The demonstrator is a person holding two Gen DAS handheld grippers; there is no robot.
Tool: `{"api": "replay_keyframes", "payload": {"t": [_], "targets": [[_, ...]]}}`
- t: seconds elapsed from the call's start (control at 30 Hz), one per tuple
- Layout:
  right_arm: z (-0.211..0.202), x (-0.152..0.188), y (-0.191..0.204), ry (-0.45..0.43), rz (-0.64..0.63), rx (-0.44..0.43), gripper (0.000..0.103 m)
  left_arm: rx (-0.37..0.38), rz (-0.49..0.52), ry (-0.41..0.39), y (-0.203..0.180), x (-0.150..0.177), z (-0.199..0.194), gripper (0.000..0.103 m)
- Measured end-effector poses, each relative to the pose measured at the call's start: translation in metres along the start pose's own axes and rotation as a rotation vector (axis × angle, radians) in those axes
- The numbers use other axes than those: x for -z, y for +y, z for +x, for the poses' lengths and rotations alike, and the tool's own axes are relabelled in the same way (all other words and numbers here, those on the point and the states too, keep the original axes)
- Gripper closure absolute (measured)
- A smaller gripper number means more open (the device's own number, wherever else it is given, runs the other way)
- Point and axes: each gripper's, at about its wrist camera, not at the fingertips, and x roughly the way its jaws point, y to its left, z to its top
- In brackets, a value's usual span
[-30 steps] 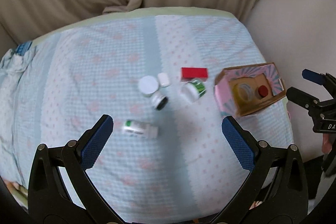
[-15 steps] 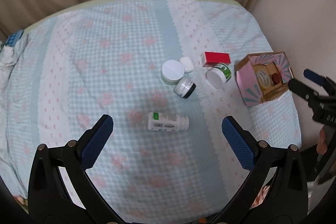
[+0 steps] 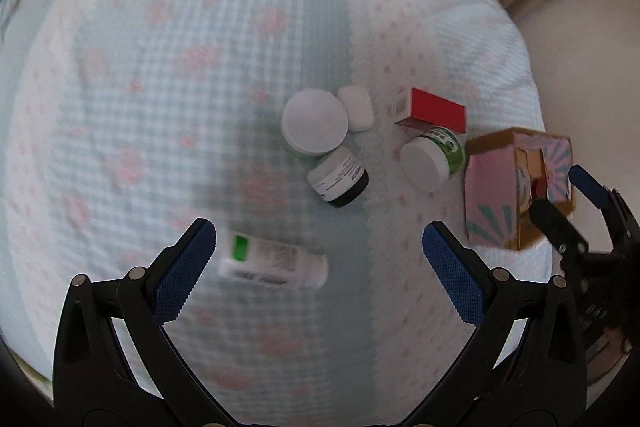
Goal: Organize rigid objects
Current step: 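Grasp the white jar with left tool while right tool grasps green-labelled jar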
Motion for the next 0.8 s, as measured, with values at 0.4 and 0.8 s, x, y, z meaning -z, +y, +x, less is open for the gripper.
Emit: {"api": "replay_keyframes", "payload": {"t": [0.4, 0.8], "targets": [[0.119, -0.008, -0.003, 0.138, -0.185, -0.043, 0.001, 0.021, -0.270, 0.129, -0.005, -0.022, 0.114, 0.005], [0.169, 0.007, -0.001, 0.202, -0.275, -0.024, 0.008, 0.022, -0.494, 0.135, 0.004, -0.011, 0.157, 0.018]]}}
